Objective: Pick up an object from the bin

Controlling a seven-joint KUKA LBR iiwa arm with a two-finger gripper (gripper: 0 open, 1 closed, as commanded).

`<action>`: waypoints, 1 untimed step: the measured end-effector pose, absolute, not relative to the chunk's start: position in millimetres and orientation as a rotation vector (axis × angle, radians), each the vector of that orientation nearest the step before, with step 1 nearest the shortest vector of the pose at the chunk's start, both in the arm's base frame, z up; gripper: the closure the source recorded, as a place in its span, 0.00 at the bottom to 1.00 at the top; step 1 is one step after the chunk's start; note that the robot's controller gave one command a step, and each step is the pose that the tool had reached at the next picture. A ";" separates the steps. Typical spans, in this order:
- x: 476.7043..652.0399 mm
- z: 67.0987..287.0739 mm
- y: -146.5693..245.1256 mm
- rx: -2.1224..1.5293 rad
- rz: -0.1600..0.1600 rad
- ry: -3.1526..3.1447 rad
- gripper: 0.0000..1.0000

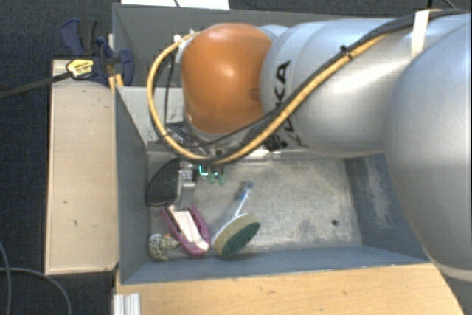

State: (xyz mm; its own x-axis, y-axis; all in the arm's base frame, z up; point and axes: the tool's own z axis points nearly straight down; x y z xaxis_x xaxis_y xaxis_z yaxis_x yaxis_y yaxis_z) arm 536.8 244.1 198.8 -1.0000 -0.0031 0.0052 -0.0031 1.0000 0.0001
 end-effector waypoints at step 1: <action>576.2 81.5 199.7 0.526 -0.004 -3.112 0.00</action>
Offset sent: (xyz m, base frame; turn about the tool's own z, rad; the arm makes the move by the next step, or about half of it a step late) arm 0.0348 -0.0441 -0.1203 -0.3356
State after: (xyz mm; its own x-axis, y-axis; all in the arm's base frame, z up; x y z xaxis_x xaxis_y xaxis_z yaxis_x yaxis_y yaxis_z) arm 576.2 199.7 81.5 -0.9443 -0.3288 -0.0148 -0.3288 0.9444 0.0002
